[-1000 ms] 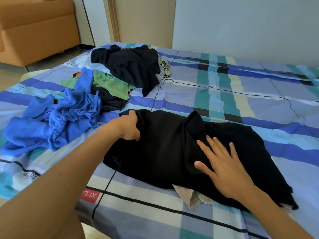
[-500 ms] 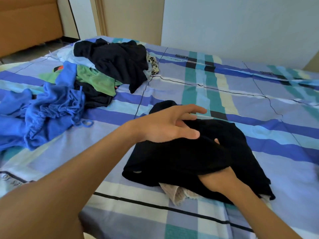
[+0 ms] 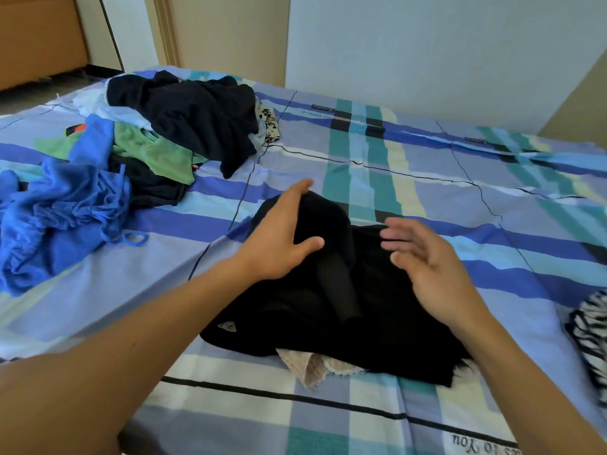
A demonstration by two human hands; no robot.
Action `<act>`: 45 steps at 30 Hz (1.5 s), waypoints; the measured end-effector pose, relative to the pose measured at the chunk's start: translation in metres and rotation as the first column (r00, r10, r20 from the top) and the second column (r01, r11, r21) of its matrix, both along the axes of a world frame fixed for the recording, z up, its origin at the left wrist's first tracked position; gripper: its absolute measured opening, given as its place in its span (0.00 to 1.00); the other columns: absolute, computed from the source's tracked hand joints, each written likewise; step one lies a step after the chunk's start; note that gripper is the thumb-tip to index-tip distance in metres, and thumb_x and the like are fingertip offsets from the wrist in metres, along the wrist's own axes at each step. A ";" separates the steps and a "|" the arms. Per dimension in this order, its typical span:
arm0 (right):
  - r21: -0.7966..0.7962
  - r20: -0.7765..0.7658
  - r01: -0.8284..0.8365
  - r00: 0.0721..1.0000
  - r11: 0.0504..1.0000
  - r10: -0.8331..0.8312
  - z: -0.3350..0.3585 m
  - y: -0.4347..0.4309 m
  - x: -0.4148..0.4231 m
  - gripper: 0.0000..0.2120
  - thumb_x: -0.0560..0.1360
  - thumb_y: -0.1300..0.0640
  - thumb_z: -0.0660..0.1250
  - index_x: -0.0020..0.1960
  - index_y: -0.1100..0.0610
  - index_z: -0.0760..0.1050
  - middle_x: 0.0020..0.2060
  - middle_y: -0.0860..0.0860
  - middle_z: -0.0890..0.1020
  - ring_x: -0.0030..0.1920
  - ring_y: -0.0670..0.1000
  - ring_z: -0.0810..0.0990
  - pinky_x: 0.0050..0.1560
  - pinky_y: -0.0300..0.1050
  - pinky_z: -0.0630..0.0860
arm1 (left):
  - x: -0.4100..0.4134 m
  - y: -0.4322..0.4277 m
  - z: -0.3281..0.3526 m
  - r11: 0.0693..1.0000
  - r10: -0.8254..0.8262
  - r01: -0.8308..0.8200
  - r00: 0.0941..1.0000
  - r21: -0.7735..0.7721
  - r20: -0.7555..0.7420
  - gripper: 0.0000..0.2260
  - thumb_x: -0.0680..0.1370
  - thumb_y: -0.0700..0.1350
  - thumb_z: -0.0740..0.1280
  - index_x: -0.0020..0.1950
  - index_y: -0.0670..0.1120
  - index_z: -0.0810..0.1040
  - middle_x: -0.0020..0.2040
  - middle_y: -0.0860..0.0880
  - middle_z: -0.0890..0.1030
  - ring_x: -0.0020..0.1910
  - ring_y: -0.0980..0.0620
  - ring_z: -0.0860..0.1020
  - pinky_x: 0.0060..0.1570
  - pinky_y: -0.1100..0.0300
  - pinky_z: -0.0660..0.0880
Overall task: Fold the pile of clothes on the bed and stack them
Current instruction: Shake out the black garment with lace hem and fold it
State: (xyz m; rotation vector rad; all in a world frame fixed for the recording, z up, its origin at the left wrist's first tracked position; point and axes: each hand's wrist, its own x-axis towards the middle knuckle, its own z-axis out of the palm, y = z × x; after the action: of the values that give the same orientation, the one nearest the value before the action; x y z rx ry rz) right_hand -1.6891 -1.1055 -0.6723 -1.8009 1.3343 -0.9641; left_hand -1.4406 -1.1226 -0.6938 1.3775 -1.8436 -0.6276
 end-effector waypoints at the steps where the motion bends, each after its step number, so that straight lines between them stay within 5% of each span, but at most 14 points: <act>1: -0.021 0.033 0.014 0.999 1.000 -0.014 0.007 0.004 0.001 0.19 0.78 0.67 0.65 0.65 0.50 0.75 0.58 0.47 0.81 0.58 0.43 0.81 0.63 0.41 0.76 | -0.007 -0.003 0.000 0.997 -0.058 0.062 0.995 0.052 -0.080 0.37 0.77 0.42 0.71 0.80 0.50 0.55 0.78 0.51 0.63 0.75 0.51 0.67 0.73 0.55 0.67; 4: -0.009 -0.063 -0.065 0.996 0.998 0.064 0.008 0.027 0.017 0.24 0.73 0.45 0.69 0.68 0.43 0.72 0.63 0.40 0.76 0.64 0.38 0.75 0.63 0.39 0.72 | -0.022 -0.009 0.006 0.940 -0.092 0.232 0.877 0.248 -0.472 0.30 0.79 0.34 0.63 0.78 0.51 0.61 0.77 0.50 0.65 0.68 0.52 0.75 0.66 0.58 0.73; 6: 0.034 -0.193 -0.073 0.978 0.997 0.079 -0.004 0.035 0.028 0.34 0.70 0.35 0.70 0.73 0.40 0.66 0.68 0.37 0.68 0.66 0.36 0.69 0.66 0.39 0.68 | -0.025 -0.014 0.010 0.911 -0.043 0.289 0.774 0.293 -0.632 0.27 0.75 0.38 0.61 0.75 0.52 0.68 0.75 0.50 0.70 0.66 0.52 0.77 0.67 0.52 0.72; 9: 0.049 -0.266 0.020 0.964 0.999 -0.006 -0.017 0.034 0.034 0.33 0.72 0.44 0.74 0.73 0.40 0.65 0.66 0.40 0.66 0.62 0.40 0.70 0.64 0.39 0.69 | -0.025 -0.016 0.016 0.896 -0.052 0.338 0.722 0.287 -0.690 0.25 0.76 0.34 0.58 0.72 0.49 0.72 0.73 0.50 0.72 0.66 0.51 0.78 0.69 0.43 0.70; 13: 0.324 0.064 0.116 0.987 0.939 -0.144 -0.021 0.023 0.032 0.22 0.76 0.67 0.68 0.61 0.44 0.76 0.55 0.49 0.82 0.56 0.51 0.83 0.60 0.52 0.80 | -0.023 -0.014 0.014 0.953 -0.149 0.251 0.874 0.168 -0.463 0.33 0.73 0.24 0.56 0.72 0.51 0.69 0.74 0.54 0.69 0.73 0.57 0.70 0.72 0.49 0.69; 16: 0.491 0.240 0.034 0.955 0.870 -0.173 -0.012 0.021 0.023 0.27 0.76 0.71 0.66 0.66 0.45 0.72 0.52 0.51 0.85 0.53 0.53 0.85 0.59 0.55 0.80 | -0.028 -0.017 0.003 0.992 -0.129 0.129 0.988 -0.011 -0.088 0.30 0.75 0.33 0.64 0.75 0.51 0.64 0.78 0.53 0.61 0.77 0.56 0.60 0.77 0.51 0.58; 20: 0.334 -0.146 0.135 0.985 0.933 -0.090 0.000 0.019 0.002 0.32 0.76 0.60 0.72 0.71 0.39 0.62 0.48 0.45 0.83 0.44 0.48 0.84 0.47 0.46 0.81 | -0.052 -0.009 -0.019 0.979 0.178 -0.116 0.890 -0.169 0.420 0.35 0.73 0.63 0.69 0.74 0.48 0.61 0.78 0.46 0.55 0.80 0.46 0.53 0.78 0.40 0.48; 24: 0.169 -0.404 0.303 0.889 0.938 -0.214 0.014 0.006 -0.037 0.30 0.76 0.48 0.72 0.74 0.45 0.64 0.59 0.49 0.77 0.52 0.47 0.80 0.49 0.42 0.74 | -0.060 -0.009 -0.033 0.997 -0.053 0.006 0.748 0.073 0.662 0.40 0.73 0.76 0.53 0.80 0.54 0.56 0.82 0.44 0.45 0.81 0.44 0.39 0.77 0.39 0.39; 27: 0.323 -0.535 0.356 0.833 0.877 -0.141 0.004 0.003 -0.071 0.35 0.75 0.42 0.70 0.77 0.48 0.60 0.69 0.55 0.72 0.65 0.56 0.75 0.63 0.50 0.72 | -0.059 -0.014 -0.029 0.975 -0.166 0.007 0.680 0.221 0.715 0.45 0.70 0.79 0.49 0.81 0.57 0.49 0.82 0.43 0.43 0.80 0.43 0.37 0.76 0.38 0.36; 32: 0.658 -0.207 0.218 0.973 0.721 -0.105 -0.012 0.012 -0.097 0.31 0.70 0.35 0.70 0.68 0.47 0.74 0.63 0.45 0.80 0.64 0.49 0.79 0.69 0.54 0.72 | -0.072 -0.001 -0.015 0.997 -0.040 -0.028 0.625 0.073 0.779 0.44 0.73 0.76 0.52 0.82 0.52 0.50 0.82 0.42 0.41 0.80 0.38 0.39 0.78 0.39 0.44; 36: 0.680 -0.065 0.153 0.987 0.717 -0.149 -0.010 0.015 -0.086 0.24 0.69 0.42 0.74 0.61 0.53 0.80 0.53 0.48 0.86 0.55 0.50 0.85 0.66 0.52 0.75 | -0.082 0.023 -0.021 0.999 -0.044 0.019 0.614 0.042 0.788 0.40 0.77 0.72 0.50 0.81 0.49 0.52 0.81 0.44 0.50 0.78 0.39 0.51 0.75 0.42 0.54; 41: 0.642 0.008 0.182 0.970 0.744 -0.244 -0.002 0.023 -0.064 0.14 0.74 0.56 0.71 0.56 0.62 0.81 0.49 0.56 0.87 0.49 0.56 0.87 0.57 0.53 0.79 | -0.079 0.033 -0.031 0.992 -0.110 0.029 0.645 0.120 0.757 0.37 0.80 0.68 0.47 0.82 0.48 0.45 0.82 0.44 0.46 0.80 0.40 0.46 0.77 0.41 0.46; 45: 0.543 0.021 0.225 0.959 0.809 -0.282 0.028 0.028 -0.043 0.09 0.73 0.59 0.72 0.53 0.59 0.82 0.45 0.54 0.88 0.44 0.54 0.87 0.47 0.49 0.78 | -0.077 0.053 -0.022 0.999 0.029 -0.003 0.688 -0.038 0.725 0.29 0.81 0.62 0.53 0.76 0.46 0.62 0.77 0.41 0.57 0.74 0.40 0.58 0.73 0.44 0.58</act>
State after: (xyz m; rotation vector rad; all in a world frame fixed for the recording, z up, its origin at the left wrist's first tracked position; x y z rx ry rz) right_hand -1.7320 -1.0778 -0.6439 -1.1513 1.6144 -0.7027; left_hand -1.5181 -1.0696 -0.7155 1.7776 -2.4275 0.0080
